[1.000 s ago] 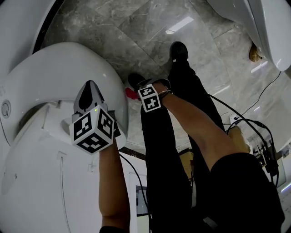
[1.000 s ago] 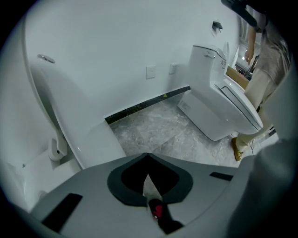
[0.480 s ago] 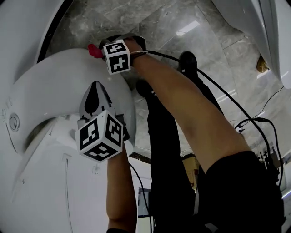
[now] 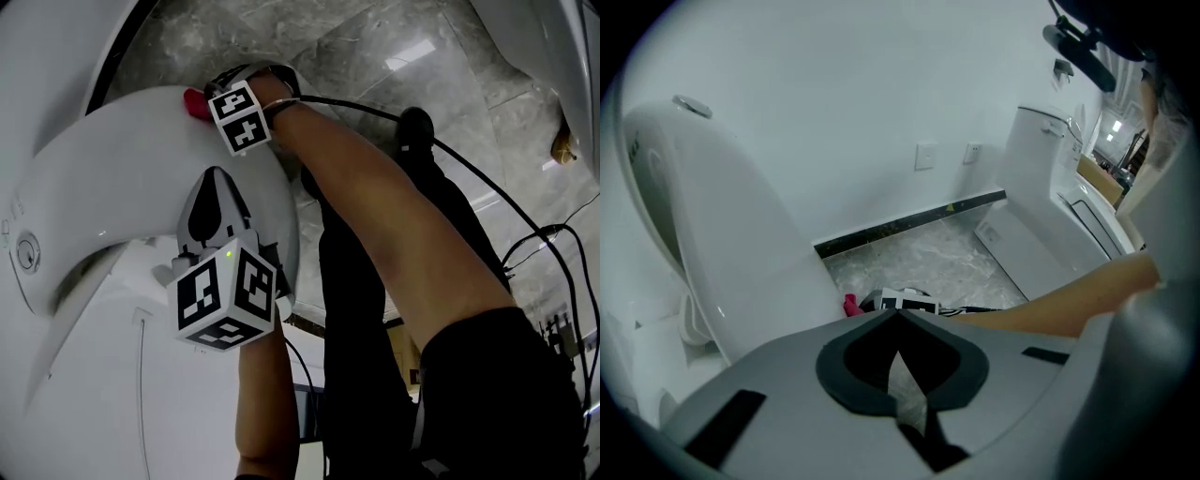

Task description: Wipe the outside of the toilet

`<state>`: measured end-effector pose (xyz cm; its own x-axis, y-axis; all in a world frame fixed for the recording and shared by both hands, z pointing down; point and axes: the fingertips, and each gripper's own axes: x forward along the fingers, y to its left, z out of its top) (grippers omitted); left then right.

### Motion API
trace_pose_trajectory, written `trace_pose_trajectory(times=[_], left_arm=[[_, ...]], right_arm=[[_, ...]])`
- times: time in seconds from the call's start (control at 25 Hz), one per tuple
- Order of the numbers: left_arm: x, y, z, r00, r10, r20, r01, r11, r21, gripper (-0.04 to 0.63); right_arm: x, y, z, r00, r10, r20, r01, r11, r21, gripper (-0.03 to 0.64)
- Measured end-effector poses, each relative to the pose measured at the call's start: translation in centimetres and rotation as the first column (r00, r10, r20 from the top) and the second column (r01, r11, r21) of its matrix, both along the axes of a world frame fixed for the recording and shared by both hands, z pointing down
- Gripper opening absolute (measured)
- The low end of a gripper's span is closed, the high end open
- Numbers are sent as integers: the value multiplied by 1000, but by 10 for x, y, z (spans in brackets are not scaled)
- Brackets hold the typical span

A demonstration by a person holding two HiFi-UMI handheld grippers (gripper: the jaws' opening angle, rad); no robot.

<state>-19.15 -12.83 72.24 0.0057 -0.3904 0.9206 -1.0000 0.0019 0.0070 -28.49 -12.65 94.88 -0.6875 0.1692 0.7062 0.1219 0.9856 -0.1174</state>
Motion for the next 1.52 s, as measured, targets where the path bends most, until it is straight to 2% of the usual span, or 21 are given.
trace_pose_trajectory(times=[0.2, 0.36, 0.68, 0.92, 1.0, 1.12, 1.2, 1.32, 1.4, 1.52], left_arm=[[-3, 9, -3, 1000, -10, 7, 10, 1000, -3, 9], [7, 17, -2, 1000, 7, -1, -7, 1000, -19, 9], [14, 26, -2, 1000, 16, -14, -16, 1000, 1, 9], [14, 39, 0, 1000, 15, -21, -15, 1000, -6, 9], [11, 43, -2, 1000, 14, -18, -14, 1000, -8, 9], [9, 47, -2, 1000, 25, -12, -25, 1000, -6, 9], [8, 51, 0, 1000, 18, -15, -18, 1000, -7, 9], [8, 58, -8, 1000, 6, -17, -6, 1000, 2, 9], [9, 63, -23, 1000, 9, -22, -9, 1000, 16, 10], [9, 60, -57, 999, 0, -41, 3, 997, 74, 11]], right_arm=[[9, 31, 7, 998, -56, -4, 56, 998, -9, 140], [29, 85, 19, 996, -83, -9, 83, 994, -71, 140], [58, 197, 45, 988, -154, -30, 146, 974, -174, 140], [77, 251, 51, 983, -177, -49, 160, 957, -243, 140], [81, 272, 47, 976, -211, -53, 189, 943, -272, 140], [99, 303, 36, 946, -317, -69, 277, 898, -341, 140], [115, 308, 23, 938, -338, -80, 283, 878, -386, 140], [141, 295, -12, 952, -293, -91, 229, 876, -425, 140], [157, 280, -49, 961, -257, -102, 191, 884, -426, 141], [169, 231, -122, 986, -142, -82, 99, 912, -398, 141]])
